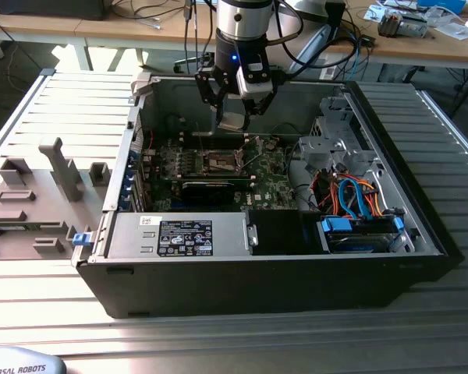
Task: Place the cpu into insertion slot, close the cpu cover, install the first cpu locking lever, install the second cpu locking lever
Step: 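Place the cpu into insertion slot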
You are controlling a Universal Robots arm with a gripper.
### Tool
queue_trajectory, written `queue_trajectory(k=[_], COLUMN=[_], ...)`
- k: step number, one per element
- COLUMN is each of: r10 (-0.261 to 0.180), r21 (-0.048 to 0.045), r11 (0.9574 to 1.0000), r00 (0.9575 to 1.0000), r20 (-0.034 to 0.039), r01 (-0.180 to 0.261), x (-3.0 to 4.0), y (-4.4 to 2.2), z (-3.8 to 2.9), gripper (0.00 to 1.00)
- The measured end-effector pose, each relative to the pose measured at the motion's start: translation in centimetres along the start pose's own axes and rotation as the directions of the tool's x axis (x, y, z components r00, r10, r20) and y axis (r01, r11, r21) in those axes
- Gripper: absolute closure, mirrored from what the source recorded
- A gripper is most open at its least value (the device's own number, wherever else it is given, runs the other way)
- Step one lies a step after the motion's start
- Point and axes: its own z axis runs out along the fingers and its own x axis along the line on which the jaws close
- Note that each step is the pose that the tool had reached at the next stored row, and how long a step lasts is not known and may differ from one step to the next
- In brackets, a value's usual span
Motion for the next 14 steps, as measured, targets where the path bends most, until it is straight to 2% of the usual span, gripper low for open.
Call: queue_trajectory(k=[14], r10=[0.011], r21=[-0.0002], r11=[0.9999], r00=[0.9999], r20=[0.0006], r01=[-0.011], x=[0.0], y=[0.0], z=[0.0], gripper=[0.46])
